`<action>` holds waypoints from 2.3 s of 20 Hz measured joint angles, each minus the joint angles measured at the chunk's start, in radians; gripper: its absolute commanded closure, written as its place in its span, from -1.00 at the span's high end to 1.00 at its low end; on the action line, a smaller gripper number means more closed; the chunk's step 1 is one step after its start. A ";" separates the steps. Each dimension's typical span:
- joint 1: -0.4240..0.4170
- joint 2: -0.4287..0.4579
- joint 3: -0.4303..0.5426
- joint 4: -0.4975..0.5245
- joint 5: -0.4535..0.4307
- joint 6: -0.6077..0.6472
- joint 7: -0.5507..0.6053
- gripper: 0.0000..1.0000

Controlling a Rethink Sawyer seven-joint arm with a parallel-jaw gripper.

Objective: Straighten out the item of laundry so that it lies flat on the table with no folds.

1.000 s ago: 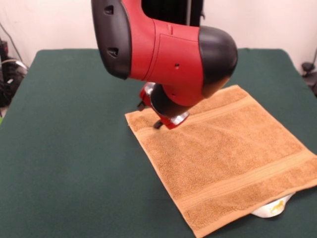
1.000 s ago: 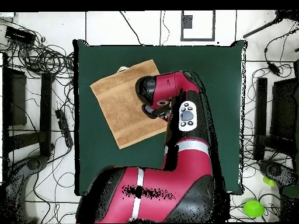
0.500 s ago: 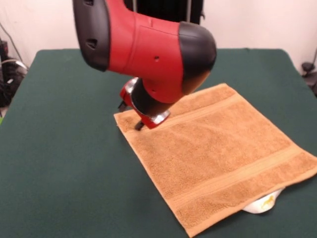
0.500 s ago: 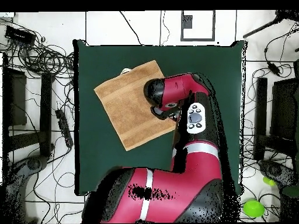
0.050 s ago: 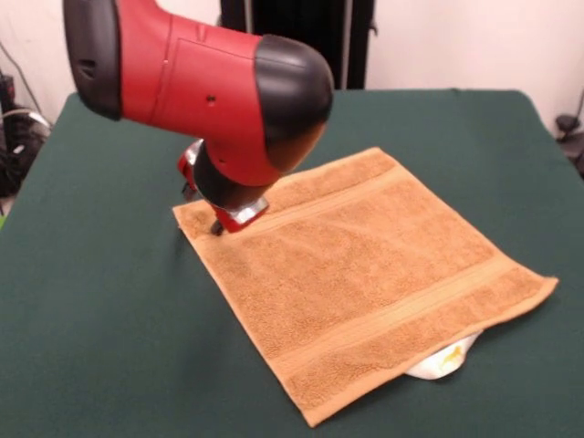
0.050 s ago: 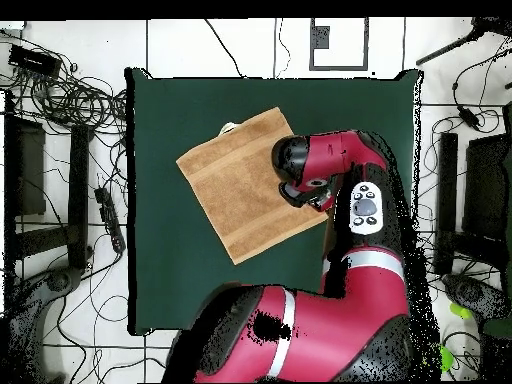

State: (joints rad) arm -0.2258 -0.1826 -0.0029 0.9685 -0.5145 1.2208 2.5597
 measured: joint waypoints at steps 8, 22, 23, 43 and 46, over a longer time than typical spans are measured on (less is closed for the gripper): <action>-0.002 -0.002 0.000 0.001 -0.011 0.000 0.000 1.00; -0.084 -0.209 0.117 0.229 0.084 -0.015 -0.001 1.00; -0.103 -0.235 0.140 0.251 0.102 -0.015 -0.004 1.00; -0.265 -0.488 0.331 0.475 -0.096 -0.654 -0.269 1.00; -0.261 -0.486 0.331 0.487 -0.136 -0.768 -0.269 1.00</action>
State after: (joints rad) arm -0.4866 -0.6684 0.3284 1.4557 -0.6506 0.4529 2.2904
